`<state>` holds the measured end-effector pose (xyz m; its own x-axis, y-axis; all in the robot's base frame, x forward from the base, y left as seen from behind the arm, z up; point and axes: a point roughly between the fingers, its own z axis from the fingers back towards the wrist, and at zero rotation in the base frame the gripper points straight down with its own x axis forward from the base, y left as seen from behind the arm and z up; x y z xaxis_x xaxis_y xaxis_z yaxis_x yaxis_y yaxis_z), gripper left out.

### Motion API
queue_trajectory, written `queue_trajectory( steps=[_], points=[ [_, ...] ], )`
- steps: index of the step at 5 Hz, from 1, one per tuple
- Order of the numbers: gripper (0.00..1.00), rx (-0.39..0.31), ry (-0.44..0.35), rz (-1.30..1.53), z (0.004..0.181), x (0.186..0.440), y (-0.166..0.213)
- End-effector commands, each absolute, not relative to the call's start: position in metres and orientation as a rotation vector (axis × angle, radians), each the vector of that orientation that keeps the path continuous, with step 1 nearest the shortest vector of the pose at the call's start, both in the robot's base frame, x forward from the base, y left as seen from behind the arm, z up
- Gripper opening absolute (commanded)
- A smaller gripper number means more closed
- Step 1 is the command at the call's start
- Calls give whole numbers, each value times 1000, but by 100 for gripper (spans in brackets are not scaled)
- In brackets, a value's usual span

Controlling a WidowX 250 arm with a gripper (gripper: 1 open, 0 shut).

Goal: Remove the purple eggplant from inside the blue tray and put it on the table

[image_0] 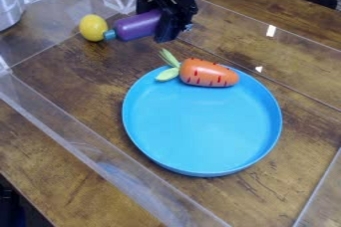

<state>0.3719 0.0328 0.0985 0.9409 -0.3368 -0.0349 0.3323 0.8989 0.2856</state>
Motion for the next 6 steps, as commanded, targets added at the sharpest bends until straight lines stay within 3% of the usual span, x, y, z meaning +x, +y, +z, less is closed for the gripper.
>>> queue_trajectory(
  steps=[1,2,6],
  points=[
    [0,318,-86,-333,117,382,45],
    [100,318,-87,-348,110,385,49],
    [100,327,-100,-409,89,400,63]
  ],
)
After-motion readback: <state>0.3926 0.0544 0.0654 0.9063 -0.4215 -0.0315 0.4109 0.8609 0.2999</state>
